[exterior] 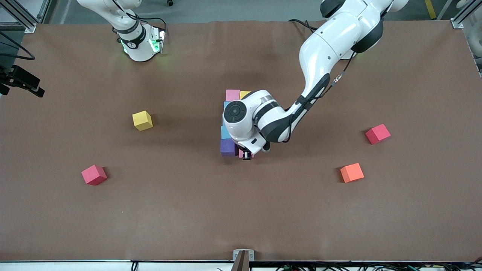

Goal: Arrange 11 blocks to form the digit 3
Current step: 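Place the pink cube beside the bottom purple cube with the left gripper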

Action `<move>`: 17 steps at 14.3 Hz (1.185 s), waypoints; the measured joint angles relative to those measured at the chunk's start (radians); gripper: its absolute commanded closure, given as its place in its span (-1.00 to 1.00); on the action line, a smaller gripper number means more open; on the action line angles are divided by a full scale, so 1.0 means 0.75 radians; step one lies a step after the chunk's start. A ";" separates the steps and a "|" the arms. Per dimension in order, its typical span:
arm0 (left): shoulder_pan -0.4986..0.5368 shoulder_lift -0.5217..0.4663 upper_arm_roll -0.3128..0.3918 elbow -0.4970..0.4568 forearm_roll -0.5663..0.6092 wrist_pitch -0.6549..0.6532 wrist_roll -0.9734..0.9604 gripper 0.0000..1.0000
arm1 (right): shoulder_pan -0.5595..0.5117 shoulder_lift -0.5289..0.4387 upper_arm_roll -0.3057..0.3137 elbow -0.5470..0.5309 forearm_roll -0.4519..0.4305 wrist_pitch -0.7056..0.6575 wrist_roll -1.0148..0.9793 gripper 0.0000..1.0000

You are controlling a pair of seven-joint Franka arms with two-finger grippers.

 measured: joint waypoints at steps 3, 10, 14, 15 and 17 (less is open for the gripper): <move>-0.046 0.001 0.045 0.008 0.003 -0.005 0.000 0.45 | 0.000 0.000 0.001 0.000 0.000 0.000 0.000 -1.00; -0.053 0.001 0.053 0.012 0.003 -0.004 0.000 0.45 | 0.000 0.000 0.001 0.000 0.000 0.000 0.000 -1.00; -0.053 0.001 0.054 0.014 0.003 0.000 0.000 0.45 | 0.000 0.000 0.002 0.000 0.000 0.000 0.000 -1.00; -0.053 0.001 0.054 0.016 0.003 0.004 0.000 0.45 | 0.000 0.000 0.002 0.000 0.000 0.000 0.000 -1.00; -0.053 0.001 0.055 0.020 0.003 0.020 0.000 0.45 | 0.000 0.000 0.003 0.000 0.000 0.000 0.000 -1.00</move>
